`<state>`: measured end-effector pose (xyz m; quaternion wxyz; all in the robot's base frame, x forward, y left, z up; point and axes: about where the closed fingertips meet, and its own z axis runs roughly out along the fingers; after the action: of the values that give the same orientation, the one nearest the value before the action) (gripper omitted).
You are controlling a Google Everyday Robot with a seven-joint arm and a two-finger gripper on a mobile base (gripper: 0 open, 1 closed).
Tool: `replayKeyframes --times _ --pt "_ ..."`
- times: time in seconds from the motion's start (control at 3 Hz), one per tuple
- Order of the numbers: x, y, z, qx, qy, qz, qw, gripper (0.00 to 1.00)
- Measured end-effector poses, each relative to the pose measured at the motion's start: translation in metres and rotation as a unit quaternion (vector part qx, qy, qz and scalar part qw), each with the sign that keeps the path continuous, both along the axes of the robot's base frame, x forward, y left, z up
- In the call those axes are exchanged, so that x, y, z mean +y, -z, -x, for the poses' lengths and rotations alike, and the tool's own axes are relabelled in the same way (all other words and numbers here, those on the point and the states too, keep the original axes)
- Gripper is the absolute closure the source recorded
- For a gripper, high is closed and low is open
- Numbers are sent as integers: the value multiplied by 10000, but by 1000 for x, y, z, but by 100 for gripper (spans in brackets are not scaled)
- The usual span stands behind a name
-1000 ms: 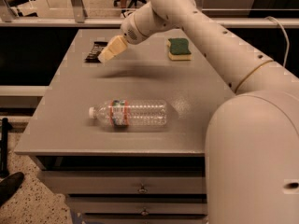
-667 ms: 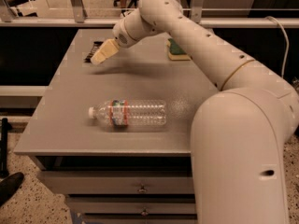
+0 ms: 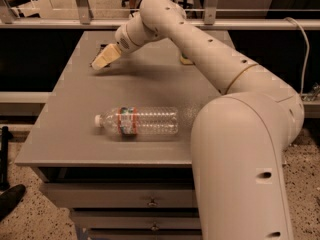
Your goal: Move rxbar chocolate near water bottle
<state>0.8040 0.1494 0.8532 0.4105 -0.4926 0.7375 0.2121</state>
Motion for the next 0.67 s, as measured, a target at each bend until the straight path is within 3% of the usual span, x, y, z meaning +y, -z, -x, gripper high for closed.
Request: replayKeyframes --times 0.33,0.67 --pt "7 2 -3 95 28 -92 9999 0" --pt "14 8 -6 203 53 -147 9997 9"
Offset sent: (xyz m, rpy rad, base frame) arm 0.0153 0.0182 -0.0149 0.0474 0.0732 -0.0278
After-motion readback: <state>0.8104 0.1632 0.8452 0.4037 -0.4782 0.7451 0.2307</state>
